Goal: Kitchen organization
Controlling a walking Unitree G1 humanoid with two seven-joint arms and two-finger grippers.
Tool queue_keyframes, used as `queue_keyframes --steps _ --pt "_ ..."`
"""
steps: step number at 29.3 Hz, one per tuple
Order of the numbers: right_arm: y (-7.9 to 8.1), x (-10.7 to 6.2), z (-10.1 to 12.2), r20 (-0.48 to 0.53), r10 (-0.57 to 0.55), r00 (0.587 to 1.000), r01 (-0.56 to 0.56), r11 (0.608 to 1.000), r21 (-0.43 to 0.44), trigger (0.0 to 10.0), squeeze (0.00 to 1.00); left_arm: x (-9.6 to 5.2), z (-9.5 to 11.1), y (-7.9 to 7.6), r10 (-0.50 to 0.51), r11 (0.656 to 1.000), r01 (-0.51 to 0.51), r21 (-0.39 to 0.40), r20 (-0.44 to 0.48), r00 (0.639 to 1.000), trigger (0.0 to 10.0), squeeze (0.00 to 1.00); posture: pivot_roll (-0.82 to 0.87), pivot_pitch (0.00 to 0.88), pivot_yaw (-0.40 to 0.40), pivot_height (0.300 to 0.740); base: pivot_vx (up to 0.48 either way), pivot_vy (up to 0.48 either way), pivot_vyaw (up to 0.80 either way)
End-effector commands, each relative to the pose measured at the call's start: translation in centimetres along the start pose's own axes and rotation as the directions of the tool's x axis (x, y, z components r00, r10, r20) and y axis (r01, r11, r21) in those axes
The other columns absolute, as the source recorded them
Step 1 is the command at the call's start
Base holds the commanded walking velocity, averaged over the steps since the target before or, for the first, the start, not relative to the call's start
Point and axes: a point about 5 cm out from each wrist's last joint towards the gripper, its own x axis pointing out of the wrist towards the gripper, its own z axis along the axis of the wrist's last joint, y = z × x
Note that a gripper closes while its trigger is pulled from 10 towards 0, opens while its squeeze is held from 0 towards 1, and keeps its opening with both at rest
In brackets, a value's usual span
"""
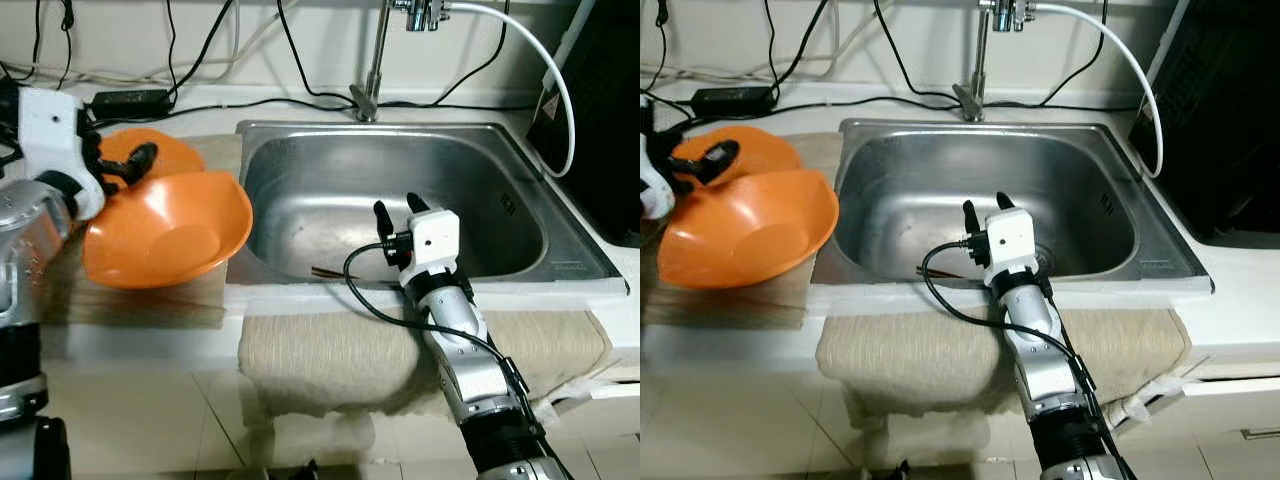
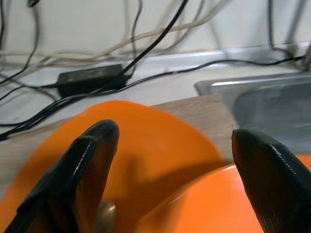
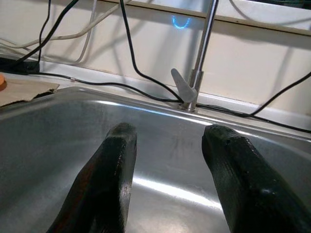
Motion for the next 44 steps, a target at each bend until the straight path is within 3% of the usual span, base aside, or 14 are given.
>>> queue_keyframes --steps 1,7,10,14,29,38,39,40,44 --pt "-0.1 -0.2 -1.0 -0.053 0.008 0.999 -0.008 1.0 -0.002 10.0 0.0 -0.2 -0.1 0.7 0.014 1.0 -0.014 -0.012 -0.034 0.999 10.0 0.0 0.16 0.0 -0.014 0.74 0.0 0.0 0.0" --pt "-0.1 -0.1 -1.1 -0.057 0.014 0.998 -0.014 1.0 0.0 10.0 0.0 -0.8 -1.3 1.3 0.004 0.997 -0.013 -0.071 -0.128 0.992 10.0 0.0 0.17 0.0 -0.017 0.74 0.0 0.0 0.0" --pt "-0.1 -0.1 -1.1 -0.058 0.016 0.998 -0.016 1.0 0.0 10.0 0.0 -0.9 -1.3 1.3 0.0 0.997 -0.01 -0.077 -0.134 0.991 10.0 0.0 0.17 0.0 -0.017 0.74 0.0 0.0 0.0" --pt "0.0 0.0 -1.2 -0.065 0.023 0.998 -0.023 1.0 0.003 10.0 0.0 -1.4 -1.3 0.7 -0.058 0.989 0.036 -0.145 -0.149 0.987 10.0 0.0 0.18 0.0 -0.022 0.74 0.0 0.0 0.0" --pt "0.2 0.3 -1.2 -0.066 0.036 0.997 -0.036 0.999 0.007 10.0 0.0 -2.1 -3.2 0.5 -0.09 0.981 0.042 -0.188 -0.252 0.964 10.0 0.0 0.19 0.0 -0.023 0.74 0.0 0.0 0.0" --pt "-0.1 0.7 -0.9 -0.053 0.028 0.998 -0.028 1.0 -0.001 10.0 0.0 -1.5 -4.3 -1.3 -0.128 0.981 0.083 -0.175 -0.263 0.956 10.0 0.0 0.18 0.0 -0.021 0.74 0.0 0.0 0.0" --pt "-0.2 0.7 -0.9 -0.052 0.027 0.998 -0.027 1.0 -0.002 10.0 0.0 -1.4 -4.2 -1.4 -0.128 0.982 0.085 -0.171 -0.258 0.958 5.5 0.0 0.18 0.0 -0.021 0.74 0.0 0.0 0.0" --pt "-0.2 0.7 -0.9 -0.053 0.027 0.998 -0.027 1.0 -0.003 10.0 0.0 -1.3 -4.1 -1.5 -0.13 0.982 0.088 -0.17 -0.255 0.958 0.0 0.0 0.18 0.0 -0.021 0.74 0.0 0.0 0.0" --pt "-0.3 0.7 -1.0 -0.055 0.024 0.998 -0.025 1.0 -0.005 10.0 0.0 -1.2 -4.2 -1.7 -0.131 0.982 0.091 -0.168 -0.247 0.96 0.0 0.0 0.17 0.0 -0.02 0.74 0.0 0.0 0.0"
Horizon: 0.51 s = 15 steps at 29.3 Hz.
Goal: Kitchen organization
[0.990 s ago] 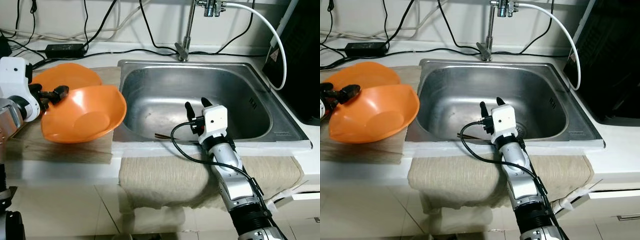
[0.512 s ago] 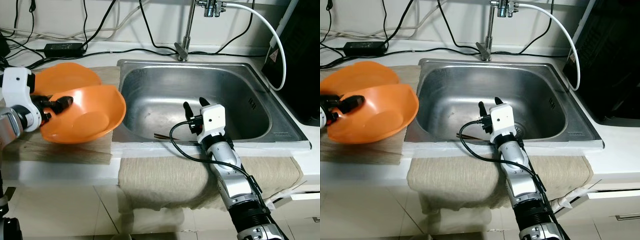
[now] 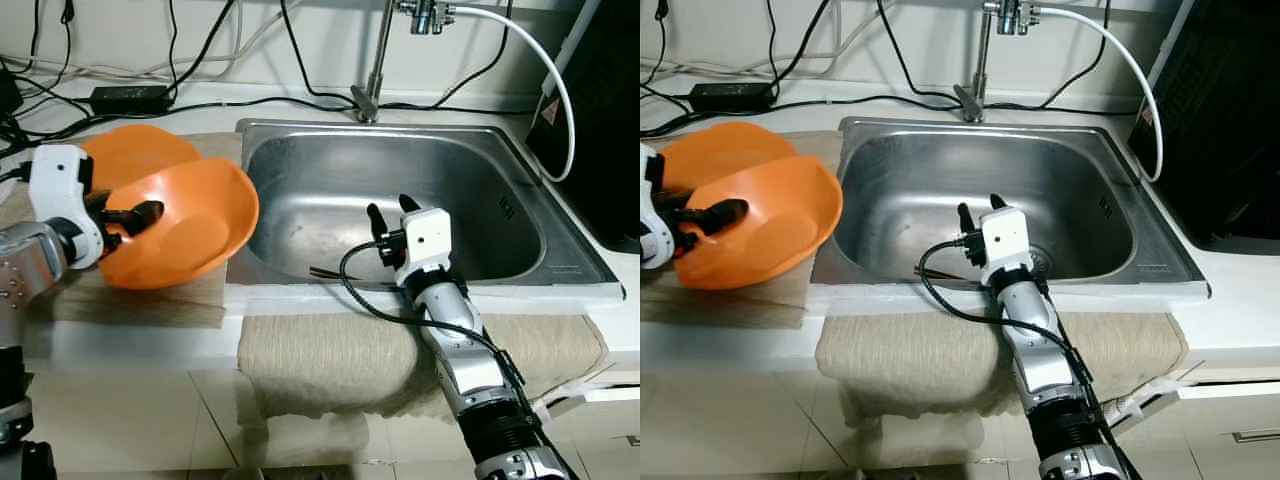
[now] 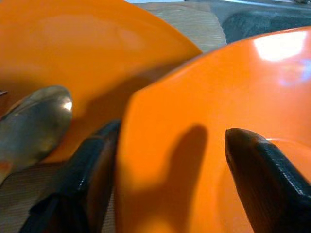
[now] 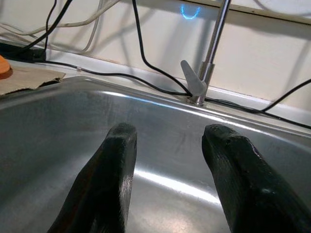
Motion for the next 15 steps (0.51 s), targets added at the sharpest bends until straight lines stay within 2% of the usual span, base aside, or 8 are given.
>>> queue_keyframes --steps 1,5,10,15 --pt "-0.42 0.07 -0.4 -0.025 -0.008 1.0 0.008 1.0 -0.004 10.0 0.0 0.22 -0.2 -0.43 -0.009 1.0 0.009 0.011 -0.005 1.0 0.0 0.0 0.17 0.0 -0.02 0.74 0.0 0.0 0.0" --pt "-0.31 -0.03 -0.49 -0.028 -0.007 1.0 0.007 1.0 -0.003 10.0 0.0 0.35 -0.39 -0.52 -0.013 1.0 0.013 0.011 -0.006 1.0 0.0 0.0 0.17 0.0 -0.019 0.74 0.0 0.0 0.0" --pt "-0.22 -0.13 -0.69 -0.036 -0.008 0.999 0.008 1.0 -0.001 10.0 0.0 0.4 -0.43 -0.43 0.001 0.998 -0.001 0.062 0.0 1.0 0.0 0.0 0.17 0.0 -0.018 0.74 0.0 0.0 0.0" --pt "-0.19 -0.17 -0.74 -0.039 -0.008 0.999 0.008 1.0 -0.001 10.0 0.0 0.5 -0.44 -0.5 -0.003 0.998 0.003 0.063 0.007 1.0 0.0 0.0 0.17 0.0 -0.017 0.74 0.0 0.0 0.0"
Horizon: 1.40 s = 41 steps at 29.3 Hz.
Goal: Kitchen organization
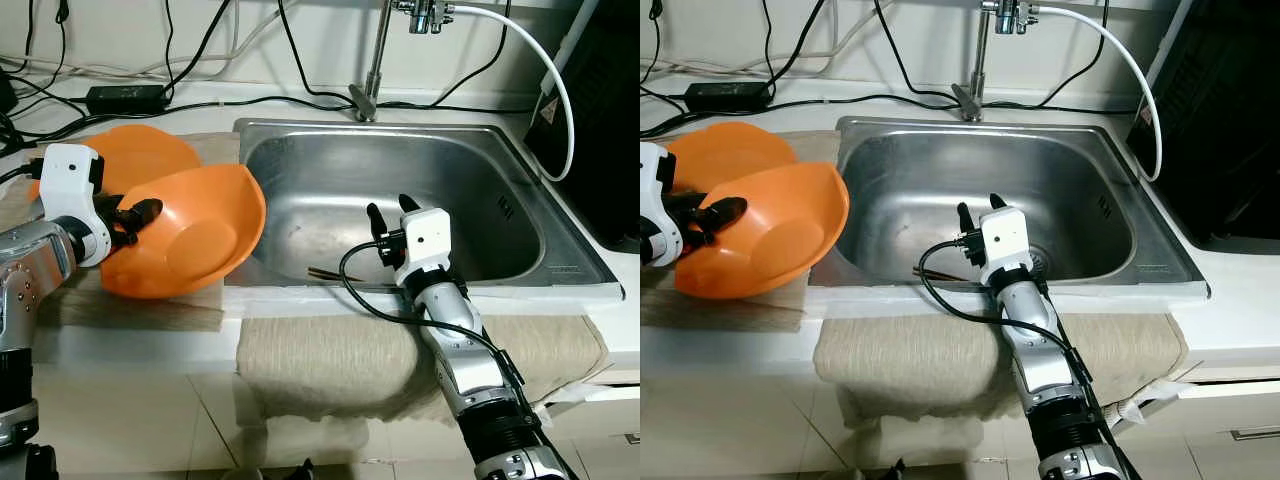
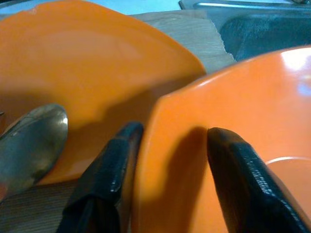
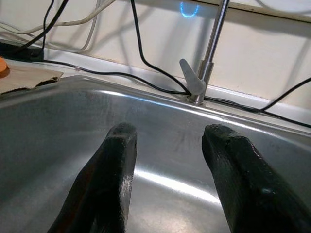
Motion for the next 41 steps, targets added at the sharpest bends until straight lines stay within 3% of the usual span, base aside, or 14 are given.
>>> queue_keyframes --steps 1,9,14,16,21,30,31,32,41 --pt "-0.3 -0.2 -0.8 -0.04 -0.007 0.999 0.007 1.0 -0.003 10.0 0.0 0.2 -0.5 -0.3 -0.011 1.0 0.011 0.01 -0.022 1.0 0.0 0.0 0.17 0.0 -0.018 0.74 0.0 0.0 0.0" --pt "-0.2 -0.3 -0.8 -0.043 -0.009 0.999 0.009 1.0 -0.001 10.0 0.0 0.4 -0.3 -0.7 -0.042 0.999 0.042 0.015 0.008 0.999 0.0 0.0 0.17 0.0 -0.017 0.74 0.0 0.0 0.0" --pt "-0.3 -0.3 -0.8 -0.046 -0.013 0.999 0.013 1.0 0.004 10.0 0.0 0.2 2.3 -1.2 -0.059 0.998 0.062 -0.022 0.131 0.99 0.0 0.0 0.17 0.0 -0.016 0.74 0.0 0.0 0.0" --pt "-0.3 -0.3 -0.9 -0.048 -0.015 0.999 0.015 1.0 0.012 10.0 0.0 -0.1 4.3 -1.5 -0.077 0.992 0.095 -0.078 0.215 0.974 0.0 0.0 0.17 0.0 -0.016 0.74 0.0 0.0 0.0" --pt "-0.1 -0.2 -0.9 -0.05 -0.012 0.999 0.013 1.0 0.025 10.0 0.0 -0.3 6.1 -1.6 -0.078 0.985 0.117 -0.123 0.284 0.956 0.0 0.0 0.17 0.0 -0.011 0.74 0.0 0.0 0.0" --pt "0.1 -0.2 -0.9 -0.053 -0.008 0.999 0.01 1.0 0.03 10.0 0.0 -0.3 6.0 -1.5 -0.073 0.992 0.098 -0.077 0.274 0.959 0.0 0.0 0.17 0.001 -0.007 0.74 0.0 0.0 0.0" --pt "0.1 -0.3 -0.9 -0.054 -0.008 0.999 0.009 1.0 0.029 10.0 0.0 -0.4 5.9 -1.2 -0.047 0.996 0.063 -0.057 0.26 0.964 5.9 0.0 0.17 0.0 -0.007 0.74 0.0 0.0 0.0" --pt "0.0 -0.4 -1.0 -0.057 -0.007 0.998 0.008 1.0 0.027 10.0 0.0 -1.0 5.4 -0.6 -0.014 1.0 0.019 -0.019 0.236 0.972 10.0 1.0 0.17 0.0 -0.006 0.74 0.0 0.0 0.0" --pt "-0.2 -0.2 -1.1 -0.06 0.003 0.998 -0.002 1.0 0.02 10.0 0.0 -2.2 3.6 0.7 0.018 1.0 -0.014 -0.028 0.154 0.988 10.0 1.0 0.19 0.0 -0.023 0.74 0.0 0.0 0.0"
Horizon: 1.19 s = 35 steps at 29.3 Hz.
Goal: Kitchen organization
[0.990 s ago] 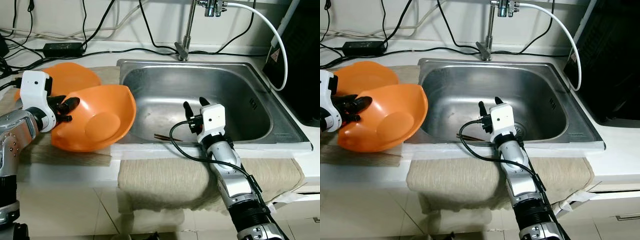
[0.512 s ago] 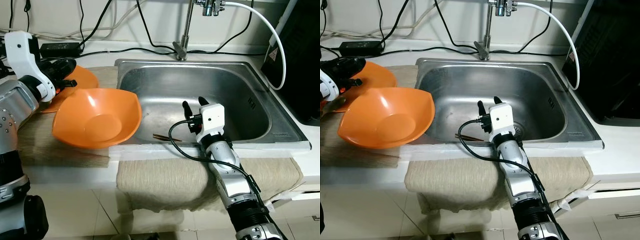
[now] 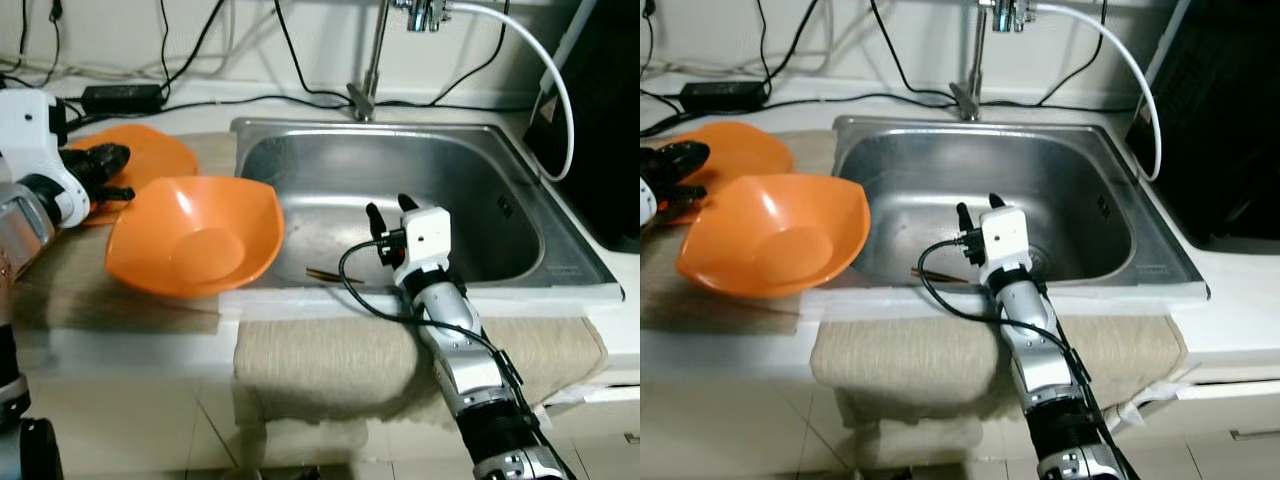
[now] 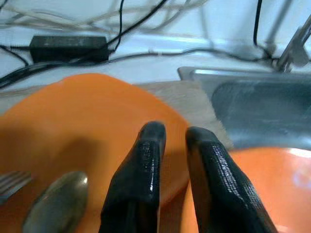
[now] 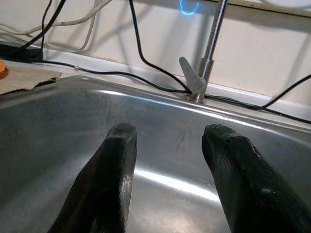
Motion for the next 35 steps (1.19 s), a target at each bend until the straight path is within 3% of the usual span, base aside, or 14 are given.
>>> queue_keyframes --steps 1,6,14,27,35 --pt "-0.3 -0.3 -1.1 -0.059 0.002 0.998 -0.002 1.0 0.003 10.0 0.0 -0.4 -0.1 0.2 -0.001 1.0 0.001 -0.005 -0.016 1.0 10.0 1.0 0.19 0.0 -0.023 0.74 0.0 0.0 0.0" --pt "-0.3 -0.3 -1.2 -0.066 0.014 0.998 -0.014 1.0 -0.001 10.0 0.0 -1.4 -0.2 0.1 -0.035 0.999 0.034 -0.042 -0.024 0.999 10.0 1.0 0.19 0.0 -0.03 0.74 0.0 0.0 0.0" --pt "-0.2 -0.2 -1.3 -0.07 0.026 0.997 -0.026 1.0 -0.001 10.0 0.0 -2.2 -0.4 0.0 -0.048 0.998 0.046 -0.039 -0.029 0.998 10.0 1.0 0.21 0.0 -0.04 0.74 0.0 0.0 0.0" --pt "-0.1 -0.2 -1.5 -0.073 0.034 0.997 -0.034 0.999 -0.001 10.0 0.0 -2.5 -1.1 -0.8 -0.099 0.995 0.098 -0.028 -0.055 0.994 10.0 1.0 0.21 0.0 -0.042 0.74 0.0 0.0 0.0" --pt "-0.1 -0.3 -1.6 -0.079 0.035 0.996 -0.035 0.999 -0.001 10.0 0.0 -2.8 -0.9 -0.4 -0.086 0.996 0.085 -0.027 -0.05 0.995 10.0 1.0 0.21 0.0 -0.042 0.74 0.0 0.0 0.0"
